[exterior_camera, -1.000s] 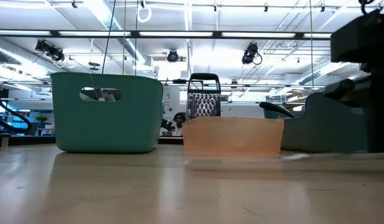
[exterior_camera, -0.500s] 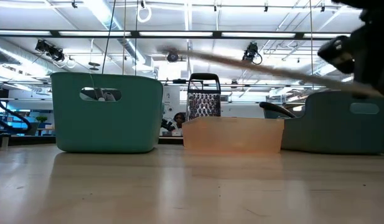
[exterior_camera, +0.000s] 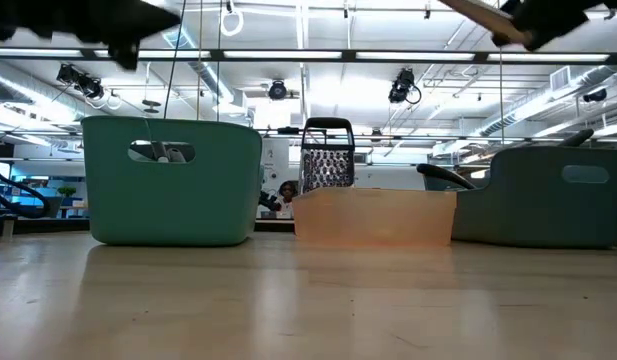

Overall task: Pick & Place Kitchen Items
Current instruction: Put the silver knife into the orange bin

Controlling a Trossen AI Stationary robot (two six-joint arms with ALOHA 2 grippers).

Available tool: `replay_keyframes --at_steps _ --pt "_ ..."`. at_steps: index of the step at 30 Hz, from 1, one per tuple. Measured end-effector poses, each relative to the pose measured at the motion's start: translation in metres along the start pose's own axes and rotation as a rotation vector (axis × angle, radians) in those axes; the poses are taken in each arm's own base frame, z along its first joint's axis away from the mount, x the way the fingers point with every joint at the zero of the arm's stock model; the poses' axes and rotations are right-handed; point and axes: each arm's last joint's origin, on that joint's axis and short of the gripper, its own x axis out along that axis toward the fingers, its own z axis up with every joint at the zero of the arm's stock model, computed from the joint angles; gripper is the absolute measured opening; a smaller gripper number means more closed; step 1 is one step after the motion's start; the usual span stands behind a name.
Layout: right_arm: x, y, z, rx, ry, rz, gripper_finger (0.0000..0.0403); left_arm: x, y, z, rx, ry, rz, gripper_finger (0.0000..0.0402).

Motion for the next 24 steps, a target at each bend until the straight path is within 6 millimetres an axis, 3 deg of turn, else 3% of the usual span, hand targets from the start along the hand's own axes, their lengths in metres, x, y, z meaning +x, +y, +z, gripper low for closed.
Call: replay_keyframes --at_steps 5,12,19,24 --pt "-0.01 -0.012 0.015 0.01 -0.135 -0.09 0.0086 -0.006 0.005 -0.021 -0.019 -0.02 0.006 0.0005" --pt "-0.009 -0.039 0.034 -0.022 -0.281 -0.14 0.0086 -0.007 0.006 -0.024 -0.009 -0.02 0.006 0.0022" --pt "-0.011 -0.081 0.02 -0.011 -0.528 -0.108 0.0086 -0.007 0.005 -0.025 -0.001 -0.012 -0.025 0.0018" --pt "-0.015 -0.109 -0.001 0.021 -0.538 -0.119 0.0086 -0.007 0.004 -0.026 0.004 -0.009 -0.051 0.0015"
